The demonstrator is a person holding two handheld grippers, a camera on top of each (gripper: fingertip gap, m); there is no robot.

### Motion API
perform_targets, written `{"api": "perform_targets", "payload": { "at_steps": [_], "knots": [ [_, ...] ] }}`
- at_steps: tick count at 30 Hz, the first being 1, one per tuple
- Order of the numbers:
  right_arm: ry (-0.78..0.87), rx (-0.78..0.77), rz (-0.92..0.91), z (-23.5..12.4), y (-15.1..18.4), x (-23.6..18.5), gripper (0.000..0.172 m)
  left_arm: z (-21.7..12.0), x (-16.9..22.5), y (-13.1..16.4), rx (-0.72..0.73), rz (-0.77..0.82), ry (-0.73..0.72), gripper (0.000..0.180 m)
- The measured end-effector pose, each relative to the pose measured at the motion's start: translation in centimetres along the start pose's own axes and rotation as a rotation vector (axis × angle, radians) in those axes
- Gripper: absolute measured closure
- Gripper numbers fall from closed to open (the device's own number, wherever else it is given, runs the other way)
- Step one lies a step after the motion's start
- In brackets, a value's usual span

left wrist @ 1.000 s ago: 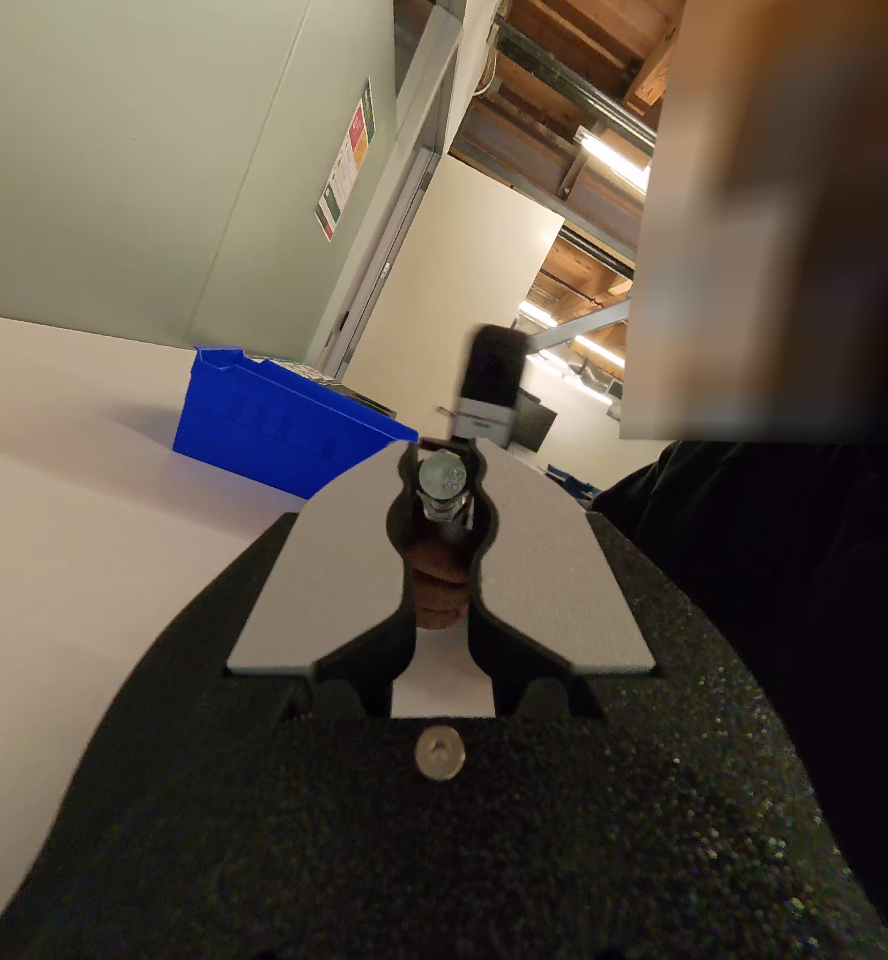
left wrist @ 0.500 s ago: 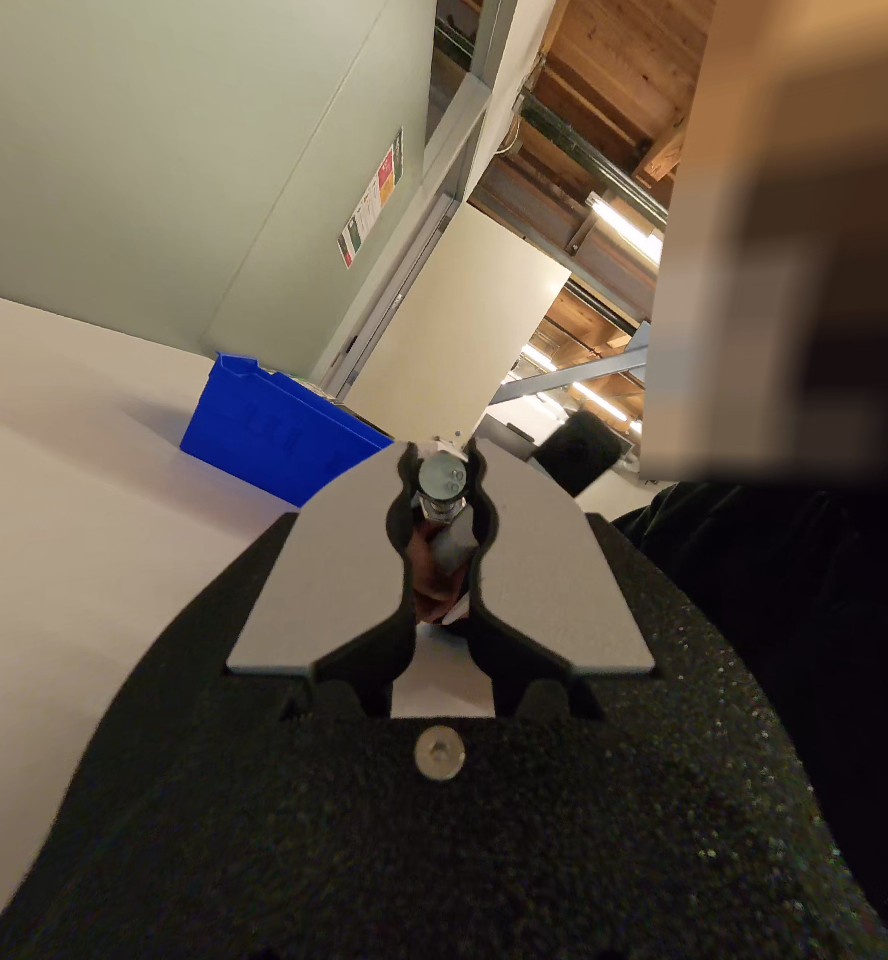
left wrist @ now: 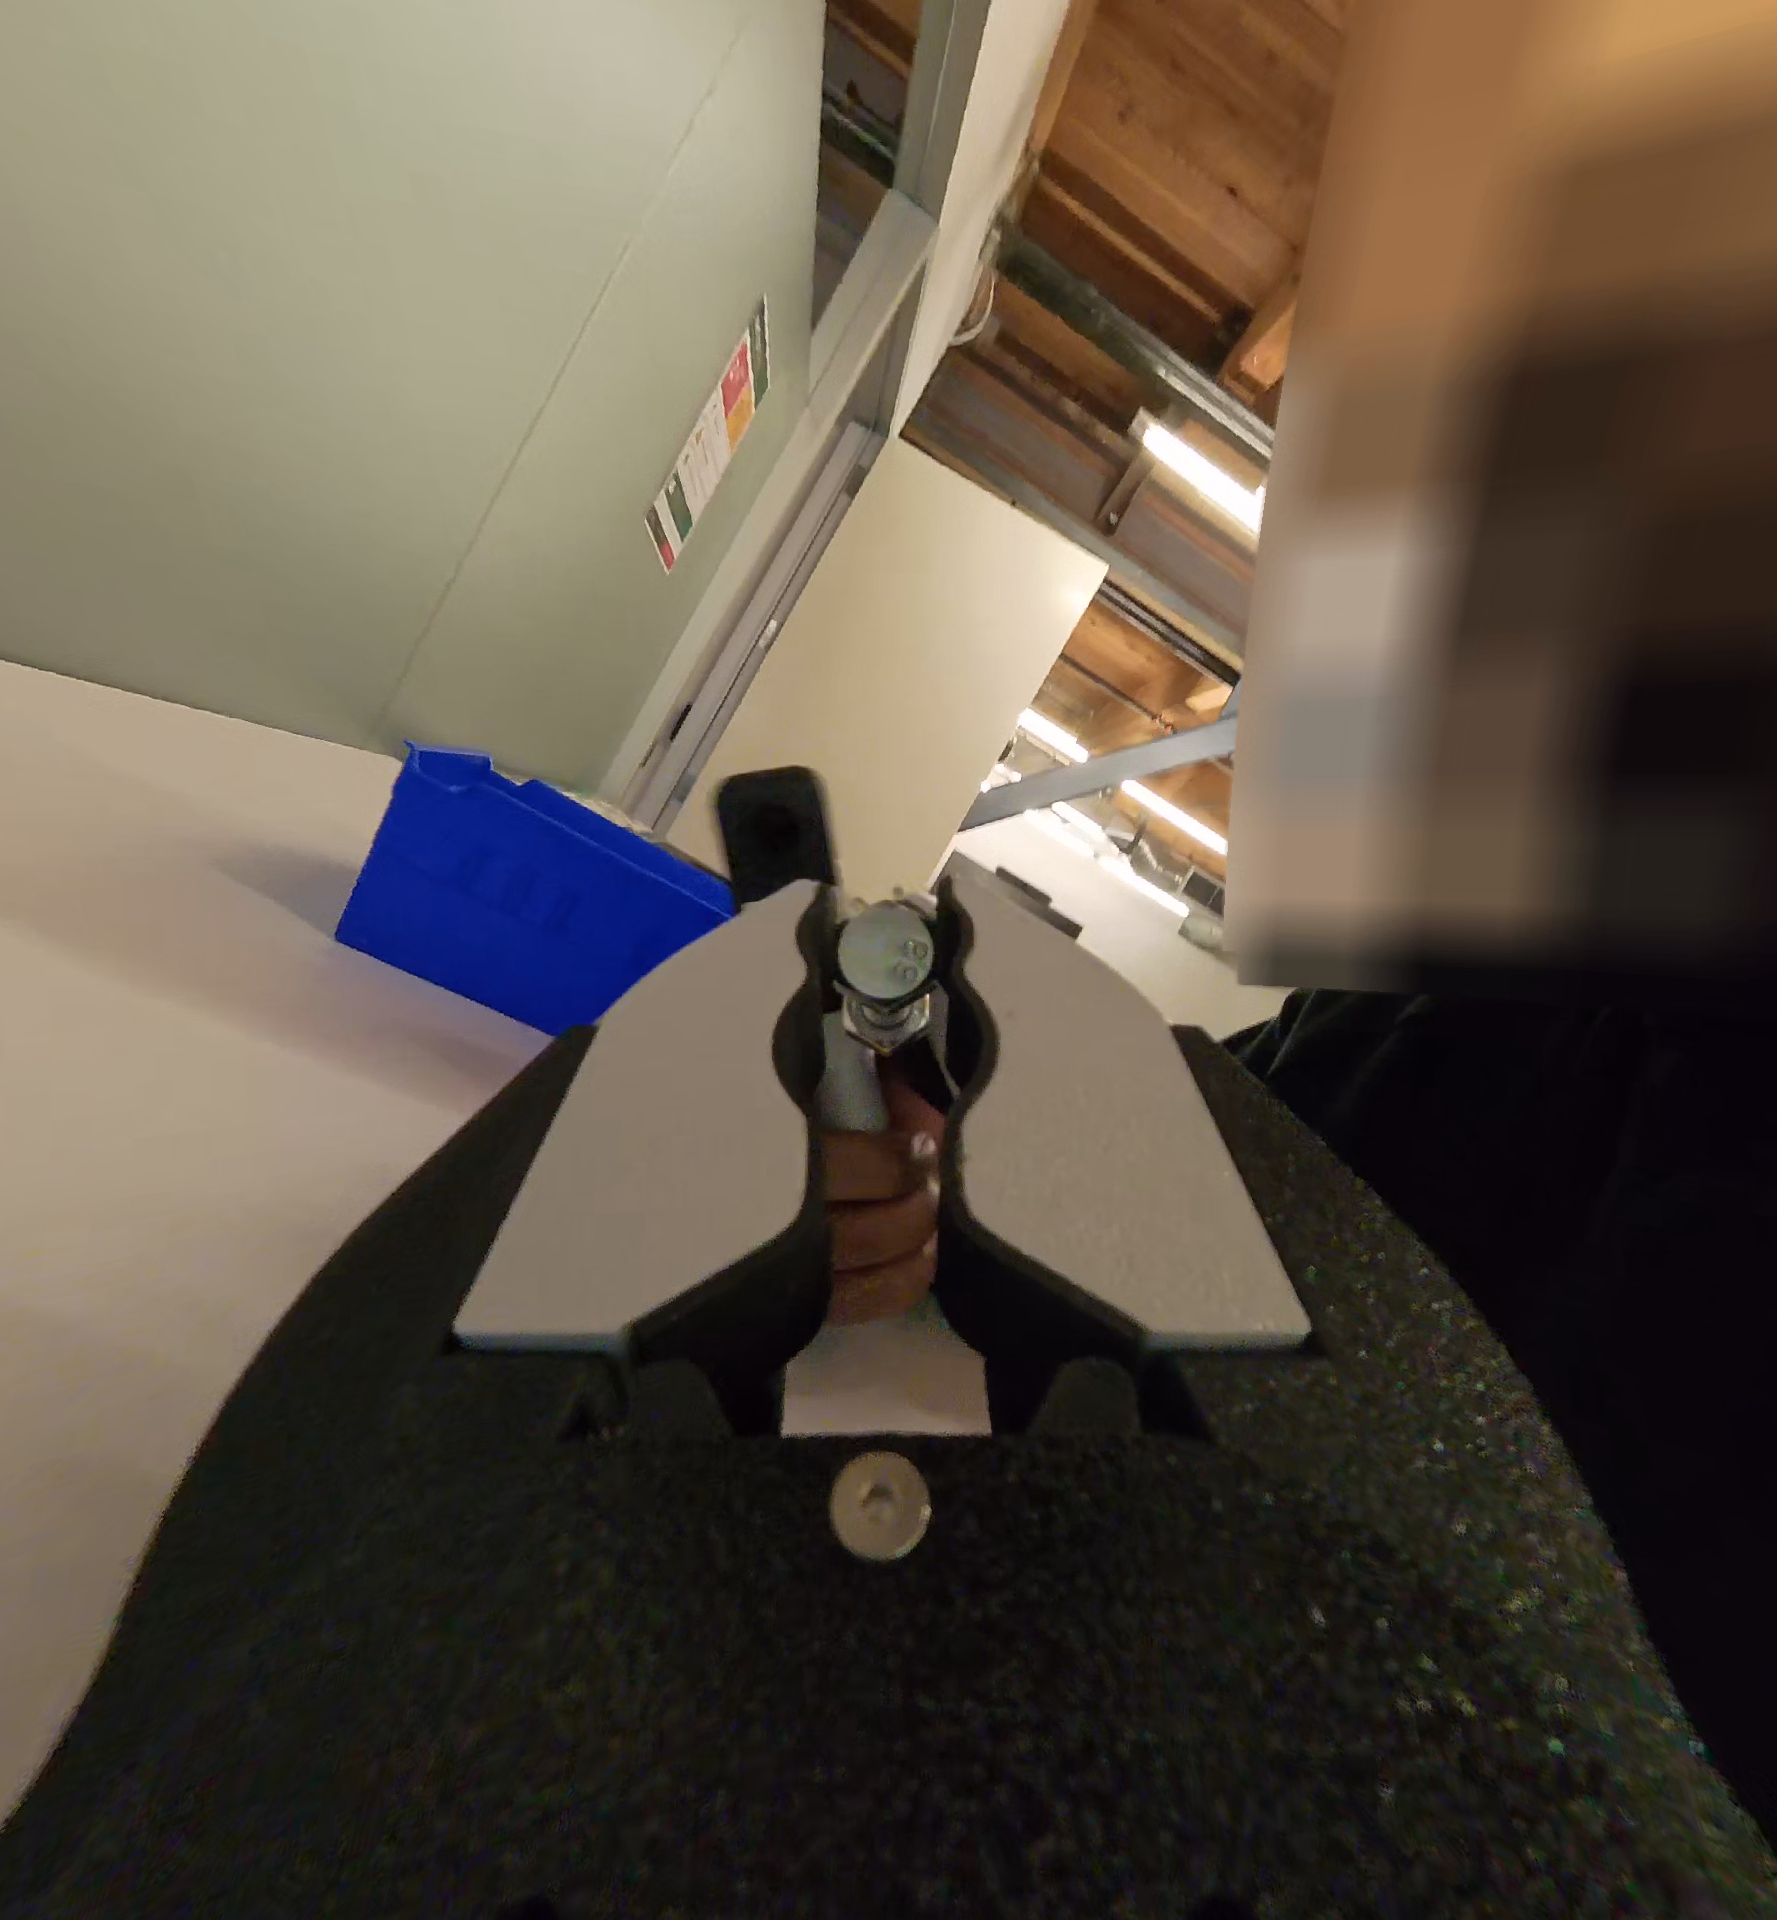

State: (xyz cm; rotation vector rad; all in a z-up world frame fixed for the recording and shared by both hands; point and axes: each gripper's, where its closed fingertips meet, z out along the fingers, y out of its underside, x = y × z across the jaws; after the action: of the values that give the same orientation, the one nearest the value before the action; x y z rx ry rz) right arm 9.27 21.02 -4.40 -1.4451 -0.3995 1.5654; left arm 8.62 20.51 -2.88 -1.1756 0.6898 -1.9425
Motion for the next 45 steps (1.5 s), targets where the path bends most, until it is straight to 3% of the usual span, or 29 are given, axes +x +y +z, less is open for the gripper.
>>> {"api": "perform_targets", "payload": {
  "at_steps": [4, 6, 8, 11, 12, 14, 18, 20, 23, 30, 33, 37, 39, 42, 45],
  "knots": [
    [0.275, -0.098, -0.703, 0.3, 0.6, 0.0, 0.125, -0.2, -0.3, -0.2, 0.011, -0.018, -0.017, 0.163],
    [0.390, -0.126, -0.962, 0.4, 0.8, 0.0, 0.122, 0.0, -0.3, 0.0, 0.004, -0.025, -0.016, 0.163],
    [0.445, -0.157, -1.125, 0.6, 1.5, -0.1, 0.125, 0.2, -0.2, 0.3, 0.003, -0.038, -0.013, 0.163],
    [0.489, -0.188, -1.269, 0.7, 2.0, -0.2, 0.145, 0.5, 0.0, 0.8, -0.019, -0.037, -0.011, 0.163],
    [0.479, -0.178, -1.267, 0.7, 1.9, -0.5, 0.154, 0.7, 0.0, 1.1, -0.035, -0.027, -0.013, 0.163],
    [0.418, -0.180, -1.117, 0.8, 2.0, -0.8, 0.154, 0.7, 0.4, 1.1, -0.031, -0.011, 0.002, 0.163],
    [0.105, -0.169, -0.189, 1.2, 2.1, -1.2, 0.154, 0.5, 0.4, 0.8, -0.023, 0.001, 0.016, 0.163],
    [-0.028, -0.063, 0.080, 0.7, 0.7, -1.2, 0.151, 0.6, 0.4, 0.8, -0.027, 0.015, 0.009, 0.163],
    [0.013, 0.018, -0.011, -0.1, -0.6, -0.3, 0.136, 0.3, 0.1, 0.2, 0.014, -0.007, -0.003, 0.163],
    [0.351, -0.104, -0.951, 0.1, 0.6, -0.4, 0.131, 0.1, -0.3, -0.1, 0.036, -0.047, -0.021, 0.163],
    [0.362, -0.156, -1.087, 0.7, 1.8, -0.9, 0.131, 0.3, -0.1, 0.1, 0.039, -0.068, -0.011, 0.163],
    [0.363, -0.149, -1.017, 0.7, 1.7, -1.0, 0.155, 0.8, 0.1, 0.7, 0.025, -0.070, -0.004, 0.163],
    [0.284, -0.148, -0.752, 0.9, 1.7, -1.2, 0.155, 0.7, 0.4, 0.5, 0.032, -0.062, 0.013, 0.163],
    [0.109, -0.107, -0.171, 0.9, 1.4, -0.9, 0.155, 0.6, 0.1, 0.4, 0.028, -0.049, -0.002, 0.163],
    [0.124, -0.010, 0.046, 0.3, 0.4, 0.6, 0.138, 0.4, -0.1, 0.1, 0.054, -0.036, -0.025, 0.163]
  ]
}}
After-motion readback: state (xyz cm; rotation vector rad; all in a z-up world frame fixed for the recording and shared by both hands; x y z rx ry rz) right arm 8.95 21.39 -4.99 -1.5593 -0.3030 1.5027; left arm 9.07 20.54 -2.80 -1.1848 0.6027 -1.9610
